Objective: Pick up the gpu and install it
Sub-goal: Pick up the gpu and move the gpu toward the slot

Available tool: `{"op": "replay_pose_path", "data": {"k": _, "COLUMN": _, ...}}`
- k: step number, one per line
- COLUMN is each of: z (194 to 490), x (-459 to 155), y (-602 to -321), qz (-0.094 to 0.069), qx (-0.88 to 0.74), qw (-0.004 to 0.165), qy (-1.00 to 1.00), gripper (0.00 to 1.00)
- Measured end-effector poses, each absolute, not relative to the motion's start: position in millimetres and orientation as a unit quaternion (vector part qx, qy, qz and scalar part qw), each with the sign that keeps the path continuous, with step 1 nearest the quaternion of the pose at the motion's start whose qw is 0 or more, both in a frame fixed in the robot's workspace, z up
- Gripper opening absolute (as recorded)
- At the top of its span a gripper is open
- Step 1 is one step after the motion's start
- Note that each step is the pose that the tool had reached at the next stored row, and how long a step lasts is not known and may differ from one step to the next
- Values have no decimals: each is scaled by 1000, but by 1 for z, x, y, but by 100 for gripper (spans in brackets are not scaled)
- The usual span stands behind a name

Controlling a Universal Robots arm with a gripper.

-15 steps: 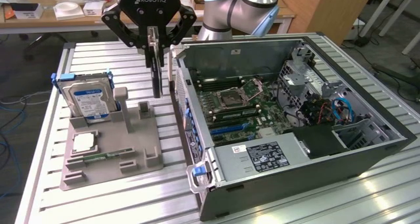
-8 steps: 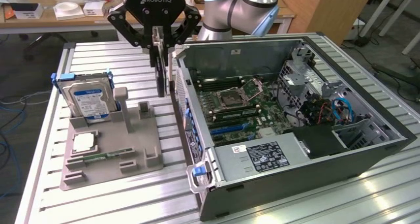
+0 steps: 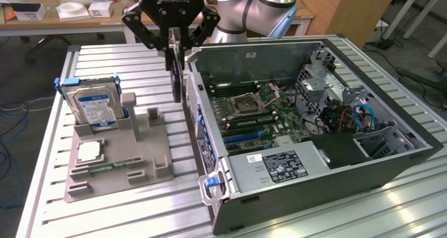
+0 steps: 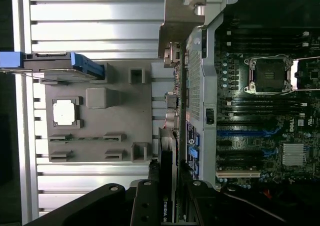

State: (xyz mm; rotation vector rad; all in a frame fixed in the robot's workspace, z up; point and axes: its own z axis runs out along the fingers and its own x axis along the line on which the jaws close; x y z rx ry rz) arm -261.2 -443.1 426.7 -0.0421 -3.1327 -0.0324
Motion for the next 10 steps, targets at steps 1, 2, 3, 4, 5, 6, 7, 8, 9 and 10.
{"op": "replay_pose_path", "data": {"k": 1, "z": 427, "x": -260, "y": -443, "qz": -10, "qx": -13, "qw": 4, "qy": -1000, "gripper": 26}}
{"op": "replay_pose_path", "data": {"k": 2, "z": 427, "x": -259, "y": -443, "qz": -10, "qx": -13, "qw": 4, "qy": -1000, "gripper": 26}}
{"op": "replay_pose_path", "data": {"k": 3, "z": 427, "x": -258, "y": -443, "qz": -10, "qx": -13, "qw": 4, "qy": -1000, "gripper": 26}}
{"op": "replay_pose_path", "data": {"k": 4, "z": 427, "x": -257, "y": -443, "qz": -10, "qx": -13, "qw": 4, "qy": -1000, "gripper": 26}}
{"op": "replay_pose_path", "data": {"k": 5, "z": 427, "x": -257, "y": -443, "qz": -10, "qx": -13, "qw": 4, "qy": -1000, "gripper": 26}}
{"op": "replay_pose_path", "data": {"k": 6, "z": 427, "x": -256, "y": -443, "qz": -10, "qx": -13, "qw": 4, "qy": -1000, "gripper": 26}}
{"op": "replay_pose_path", "data": {"k": 7, "z": 427, "x": -255, "y": -443, "qz": -10, "qx": -13, "qw": 4, "qy": -1000, "gripper": 26}}
{"op": "replay_pose_path", "data": {"k": 8, "z": 427, "x": -255, "y": -443, "qz": -10, "qx": -13, "qw": 4, "qy": -1000, "gripper": 26}}
{"op": "replay_pose_path", "data": {"k": 9, "z": 427, "x": -254, "y": -443, "qz": -10, "qx": -13, "qw": 4, "qy": -1000, "gripper": 26}}
{"op": "replay_pose_path", "data": {"k": 10, "z": 427, "x": -253, "y": -443, "qz": -10, "qx": -13, "qw": 4, "qy": -1000, "gripper": 26}}
